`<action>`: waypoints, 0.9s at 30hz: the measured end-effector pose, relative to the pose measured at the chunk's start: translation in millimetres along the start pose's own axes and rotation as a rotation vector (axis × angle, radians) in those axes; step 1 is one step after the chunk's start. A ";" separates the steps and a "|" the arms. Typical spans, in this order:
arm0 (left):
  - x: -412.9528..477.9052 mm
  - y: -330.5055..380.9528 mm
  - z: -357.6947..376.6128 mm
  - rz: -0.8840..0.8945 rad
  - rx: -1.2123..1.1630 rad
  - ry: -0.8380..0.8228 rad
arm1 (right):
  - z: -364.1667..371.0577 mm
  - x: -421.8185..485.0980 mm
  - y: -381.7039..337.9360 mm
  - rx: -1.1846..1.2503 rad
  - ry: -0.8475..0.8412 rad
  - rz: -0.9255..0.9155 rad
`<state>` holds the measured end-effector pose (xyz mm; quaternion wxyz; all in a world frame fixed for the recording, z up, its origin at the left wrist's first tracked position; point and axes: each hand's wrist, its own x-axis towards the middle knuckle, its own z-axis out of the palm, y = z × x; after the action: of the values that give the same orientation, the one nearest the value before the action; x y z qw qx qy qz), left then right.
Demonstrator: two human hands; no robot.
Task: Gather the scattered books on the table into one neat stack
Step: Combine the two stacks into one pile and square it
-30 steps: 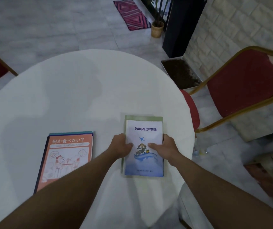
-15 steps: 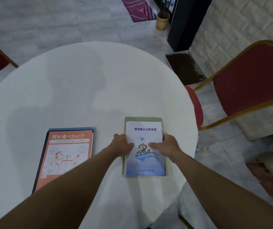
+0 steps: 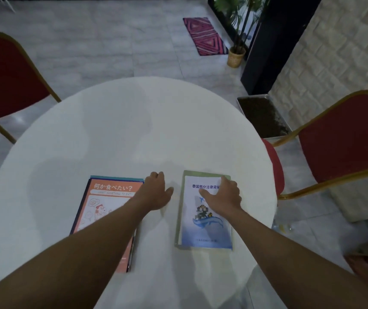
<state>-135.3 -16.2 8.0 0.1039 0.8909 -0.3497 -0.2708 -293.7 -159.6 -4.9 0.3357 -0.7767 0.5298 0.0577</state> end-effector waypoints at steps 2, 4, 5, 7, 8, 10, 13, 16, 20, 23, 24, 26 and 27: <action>-4.1 -15.6 -12.5 -0.017 -0.003 0.031 | 6.4 -2.4 -13.7 -0.053 0.051 -0.026; -7.7 -34.1 -24.0 -0.033 -0.016 0.056 | 14.3 -5.3 -28.7 -0.056 0.094 -0.038; -9.5 -44.2 -29.0 -0.043 -0.025 0.062 | 19.1 -6.9 -36.4 -0.052 0.102 -0.042; -14.0 -65.2 -36.1 -0.067 -0.040 0.059 | 30.2 -11.8 -52.4 -0.068 0.092 -0.063; -16.3 -76.6 -38.6 -0.078 -0.046 0.055 | 36.5 -14.4 -61.3 -0.072 0.084 -0.076; -21.5 -100.6 -42.3 -0.103 -0.041 0.050 | 51.1 -20.0 -81.1 -0.044 0.063 -0.105; -29.6 -139.1 -44.1 -0.169 0.021 0.056 | 79.4 -32.4 -109.4 0.032 -0.009 -0.149; -35.6 -173.0 -42.6 -0.260 0.013 0.084 | 107.5 -41.3 -127.3 0.047 -0.104 -0.160; -41.8 -207.0 -35.9 -0.361 -0.014 0.094 | 136.5 -49.8 -138.2 -0.007 -0.236 -0.083; -44.8 -222.5 -26.8 -0.401 -0.076 0.049 | 154.0 -57.3 -143.2 0.021 -0.292 -0.047; -45.2 -225.3 -23.9 -0.394 -0.090 0.032 | 159.4 -58.9 -145.3 0.048 -0.293 -0.046; -45.4 -229.0 -19.9 -0.391 -0.143 0.022 | 166.1 -61.2 -150.3 0.088 -0.280 -0.040; -44.9 -230.4 -19.7 -0.411 -0.192 0.024 | 168.1 -61.3 -152.9 0.103 -0.279 -0.024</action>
<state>-21.2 183.3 -43.5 0.1349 0.9325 -0.1325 -0.3077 -143.8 19.0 -36.3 0.4461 -0.7492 0.4709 0.1336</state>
